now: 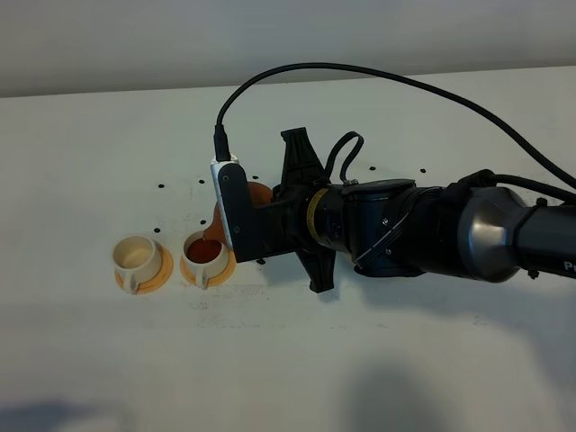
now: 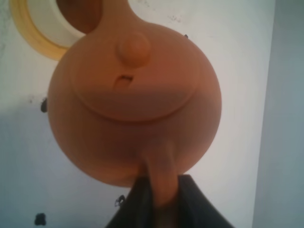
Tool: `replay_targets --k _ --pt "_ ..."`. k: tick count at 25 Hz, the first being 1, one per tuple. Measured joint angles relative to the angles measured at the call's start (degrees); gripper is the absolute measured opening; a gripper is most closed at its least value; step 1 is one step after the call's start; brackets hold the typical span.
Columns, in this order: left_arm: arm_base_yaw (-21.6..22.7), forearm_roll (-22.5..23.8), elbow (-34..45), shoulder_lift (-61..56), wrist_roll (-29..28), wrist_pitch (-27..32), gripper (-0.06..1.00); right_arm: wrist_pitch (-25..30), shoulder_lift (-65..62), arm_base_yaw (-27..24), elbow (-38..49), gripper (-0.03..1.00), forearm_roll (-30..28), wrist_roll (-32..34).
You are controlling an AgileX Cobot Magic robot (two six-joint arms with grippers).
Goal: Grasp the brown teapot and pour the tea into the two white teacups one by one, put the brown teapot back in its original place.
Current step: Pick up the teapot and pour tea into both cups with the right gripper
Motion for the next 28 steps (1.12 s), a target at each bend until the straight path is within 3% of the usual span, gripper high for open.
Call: replay_targets --k 28 --pt "0.0 0.0 0.0 0.0 0.0 0.0 0.33 -0.2 0.0 0.0 0.0 0.11 -5.7 0.0"
